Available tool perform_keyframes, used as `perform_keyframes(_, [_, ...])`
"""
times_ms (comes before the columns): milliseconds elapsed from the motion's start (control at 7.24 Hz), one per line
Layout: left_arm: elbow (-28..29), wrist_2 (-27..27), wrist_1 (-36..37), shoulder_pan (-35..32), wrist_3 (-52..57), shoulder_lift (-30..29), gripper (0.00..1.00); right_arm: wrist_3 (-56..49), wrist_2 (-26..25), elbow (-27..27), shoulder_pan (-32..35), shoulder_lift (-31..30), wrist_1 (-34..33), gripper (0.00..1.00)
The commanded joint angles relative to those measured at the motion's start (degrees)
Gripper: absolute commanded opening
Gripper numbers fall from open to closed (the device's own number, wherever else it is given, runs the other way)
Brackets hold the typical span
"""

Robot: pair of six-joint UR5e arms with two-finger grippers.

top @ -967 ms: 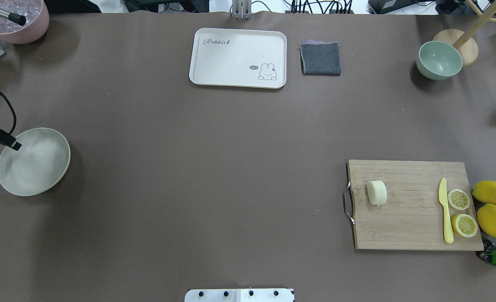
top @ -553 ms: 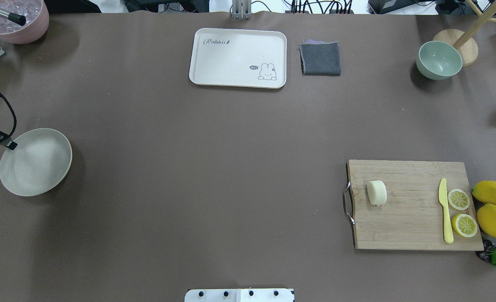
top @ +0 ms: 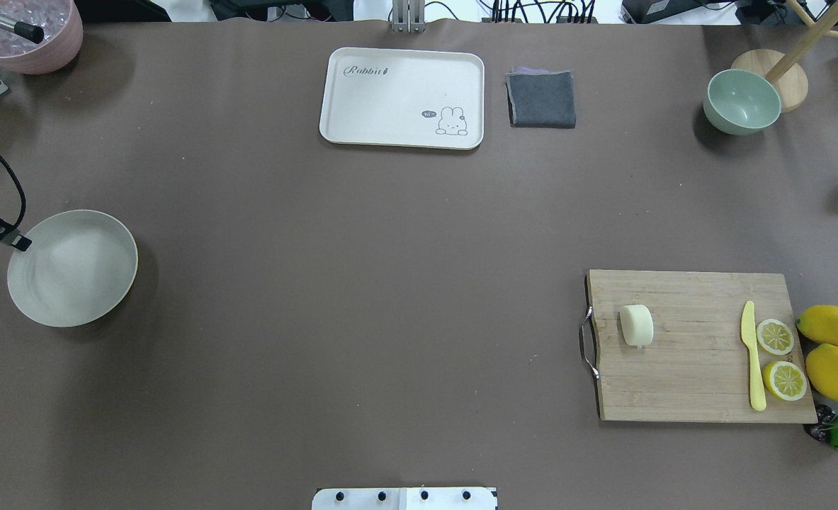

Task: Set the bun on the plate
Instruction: 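Reach the left gripper to the white plate rim and grip it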

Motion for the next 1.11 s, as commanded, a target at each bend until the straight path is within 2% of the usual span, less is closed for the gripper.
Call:
perform_keyframes(0, [-6.00,-4.18,-0.03,-0.98,-12.49,-1.70,0.00,0.01,0.07,0.07,0.06,-0.33,-0.09,1.00])
perform_keyframes(415, [-8.05,-3.04,-0.03,2.95,-30.10,-12.76,0.00,0.01,0.60,-0.37,-0.03,-0.94,-0.09,1.00])
perform_keyframes(691, [-8.49,7.19,-0.21,12.68,-43.17,-20.05,0.00,0.01,0.69,-0.37,-0.03,-0.59,-0.09,1.00])
perform_keyframes(967, [-8.58,17.92,-0.21,22.71,-51.65,-24.20,0.00,0.10,0.60,-0.55,-0.12,-0.15,-0.09,1.00])
